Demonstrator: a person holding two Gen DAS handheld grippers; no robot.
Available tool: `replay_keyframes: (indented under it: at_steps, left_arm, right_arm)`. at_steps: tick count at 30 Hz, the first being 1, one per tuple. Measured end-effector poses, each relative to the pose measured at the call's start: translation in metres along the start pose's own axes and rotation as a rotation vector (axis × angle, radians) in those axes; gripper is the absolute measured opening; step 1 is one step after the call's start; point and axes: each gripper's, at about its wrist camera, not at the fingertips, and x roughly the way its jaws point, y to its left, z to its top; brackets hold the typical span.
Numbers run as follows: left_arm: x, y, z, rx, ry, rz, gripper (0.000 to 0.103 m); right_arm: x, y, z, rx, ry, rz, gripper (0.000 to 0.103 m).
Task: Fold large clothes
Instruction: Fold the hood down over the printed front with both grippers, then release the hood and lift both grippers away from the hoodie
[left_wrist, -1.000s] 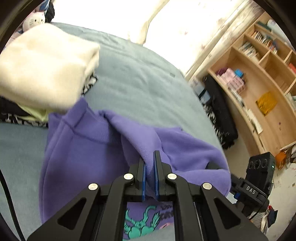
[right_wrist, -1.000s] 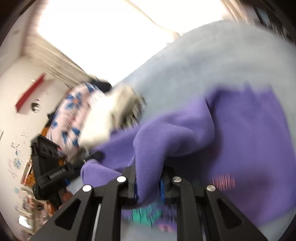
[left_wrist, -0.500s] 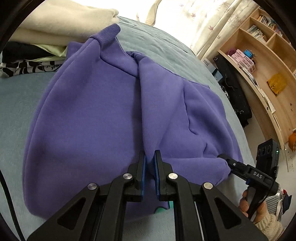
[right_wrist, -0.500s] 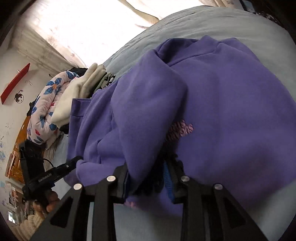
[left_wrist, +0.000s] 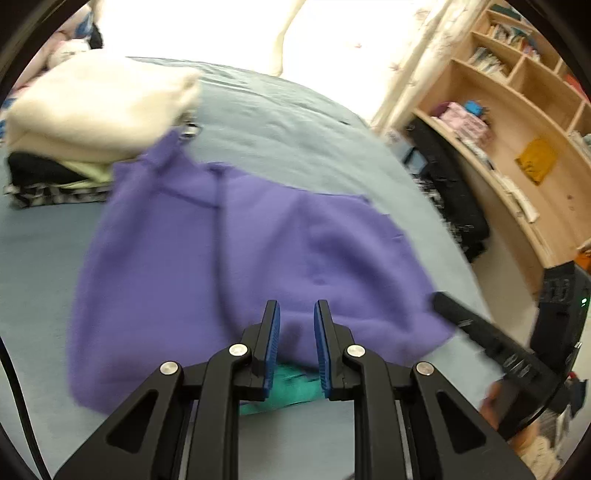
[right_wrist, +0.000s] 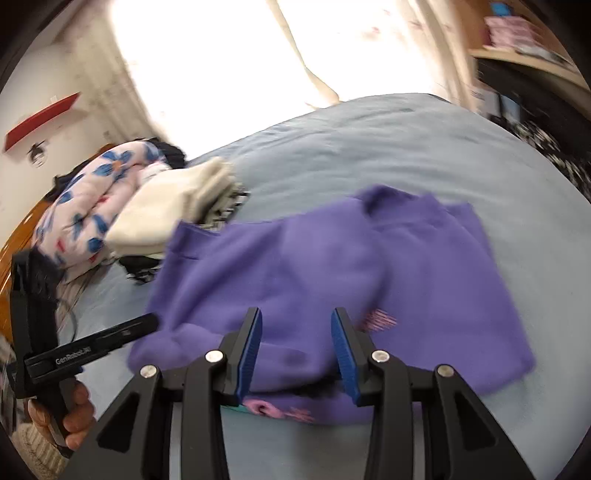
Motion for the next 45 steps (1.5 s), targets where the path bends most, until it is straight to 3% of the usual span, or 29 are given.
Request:
replay_keyframes:
  at_steps: [5, 7, 10, 13, 16, 24, 27, 29, 33, 38, 45]
  left_arm:
    - [0.036, -0.016, -0.005, 0.011, 0.075, -0.014, 0.015]
    - [0.051, -0.013, -0.018, 0.02, 0.113, 0.024, 0.015]
    - [0.061, 0.001, -0.037, 0.028, 0.141, 0.052, 0.015]
    - [0.061, 0.016, -0.045, -0.007, 0.136, 0.027, 0.011]
    - [0.06, 0.024, -0.048, -0.033, 0.131, 0.012, 0.01]
    - [0.046, 0.0, -0.049, 0.035, 0.118, 0.094, 0.011]
    - [0.035, -0.014, -0.046, 0.062, 0.107, 0.129, 0.028]
    - [0.023, -0.021, -0.045, 0.082, 0.084, 0.169, 0.046]
    - [-0.003, -0.04, -0.042, 0.128, 0.028, 0.201, 0.047]
    - [-0.042, -0.056, -0.039, 0.131, -0.016, 0.292, 0.059]
    - [-0.091, -0.076, -0.045, 0.132, -0.056, 0.308, 0.059]
  right_arm:
    - [0.035, 0.015, -0.006, -0.07, 0.051, -0.014, 0.039]
    - [0.044, 0.009, -0.015, -0.086, 0.086, -0.053, 0.039]
    - [0.053, -0.011, -0.032, -0.101, 0.137, -0.092, 0.03]
    - [0.047, -0.024, -0.04, -0.071, 0.135, -0.07, 0.022]
    - [0.044, -0.025, -0.041, -0.044, 0.125, -0.065, 0.021]
    - [0.031, -0.017, -0.036, -0.02, 0.11, -0.069, 0.025]
    - [0.02, -0.014, -0.033, -0.003, 0.107, -0.058, 0.025]
    - [0.008, -0.01, -0.031, 0.008, 0.095, -0.04, 0.026]
    - [-0.014, -0.002, -0.028, 0.032, 0.064, -0.014, 0.026]
    - [-0.045, 0.012, -0.022, 0.044, 0.047, -0.021, 0.036]
    - [-0.097, 0.039, -0.021, -0.003, -0.005, -0.023, 0.041]
